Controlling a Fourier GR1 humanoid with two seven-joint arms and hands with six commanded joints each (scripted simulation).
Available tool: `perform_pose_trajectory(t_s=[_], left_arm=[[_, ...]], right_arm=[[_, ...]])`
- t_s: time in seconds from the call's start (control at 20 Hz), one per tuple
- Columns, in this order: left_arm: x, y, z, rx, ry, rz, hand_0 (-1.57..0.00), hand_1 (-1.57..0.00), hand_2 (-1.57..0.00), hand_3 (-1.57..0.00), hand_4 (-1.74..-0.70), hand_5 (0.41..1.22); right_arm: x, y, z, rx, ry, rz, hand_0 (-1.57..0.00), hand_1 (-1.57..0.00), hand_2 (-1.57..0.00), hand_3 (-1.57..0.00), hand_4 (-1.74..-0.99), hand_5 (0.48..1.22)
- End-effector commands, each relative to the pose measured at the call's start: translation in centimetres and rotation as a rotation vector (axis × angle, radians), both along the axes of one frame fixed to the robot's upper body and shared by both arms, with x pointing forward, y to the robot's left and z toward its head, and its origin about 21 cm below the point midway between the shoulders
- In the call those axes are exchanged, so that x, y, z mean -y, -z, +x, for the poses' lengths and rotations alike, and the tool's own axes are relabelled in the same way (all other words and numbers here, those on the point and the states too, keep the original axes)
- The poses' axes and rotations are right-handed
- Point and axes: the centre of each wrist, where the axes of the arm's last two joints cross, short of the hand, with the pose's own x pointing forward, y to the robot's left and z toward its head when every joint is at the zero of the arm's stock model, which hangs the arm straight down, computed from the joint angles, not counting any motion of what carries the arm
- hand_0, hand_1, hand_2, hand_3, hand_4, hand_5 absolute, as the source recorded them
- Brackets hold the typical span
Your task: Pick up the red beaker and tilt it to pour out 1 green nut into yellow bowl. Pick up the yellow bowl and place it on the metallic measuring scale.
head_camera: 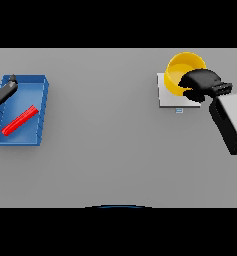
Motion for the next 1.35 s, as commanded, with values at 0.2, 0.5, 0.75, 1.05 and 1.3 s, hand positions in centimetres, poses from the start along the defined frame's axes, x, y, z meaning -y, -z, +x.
perform_pose_trajectory(t_s=[0.2, 0.5, 0.75, 1.05, 1.3], left_arm=[[0.2, -0.1, 0.3, -0.010, 0.002, 0.007, 0.00, 0.00, 0.00, 0.00, -0.72, 0.667], [0.2, -0.1, 0.5, -0.018, 0.000, 0.008, 0.00, 0.00, 0.00, 0.00, -0.72, 0.667], [0.3, 0.2, 0.7, -0.018, -0.005, 0.004, 0.00, 0.00, 0.00, 0.00, -0.72, 0.663], [0.3, 0.4, 0.8, -0.012, -0.006, 0.004, 0.00, 0.00, 0.00, 0.00, -0.72, 0.664], [0.1, 0.5, 0.8, -0.015, -0.003, 0.001, 0.00, 0.00, 0.00, 0.00, -0.73, 0.665]], right_arm=[[0.0, 0.7, 0.1, -0.009, 0.000, 0.017, -1.45, -1.50, -1.38, -1.39, -1.734, 1.221], [-0.3, 0.8, 0.1, -0.032, 0.014, -0.006, -0.79, -0.71, -0.78, -0.72, -1.609, 1.029], [-0.5, 0.6, 0.4, -0.028, -0.049, -0.039, -0.26, -0.23, -0.30, -0.46, -1.554, 0.891], [-0.4, 0.5, 0.5, -0.034, -0.050, -0.013, -0.07, -0.06, -0.08, -0.27, -1.523, 0.798], [0.0, 1.0, 0.3, -0.053, 0.000, -0.022, -0.02, -0.02, -0.03, -0.15, -1.478, 0.738]])
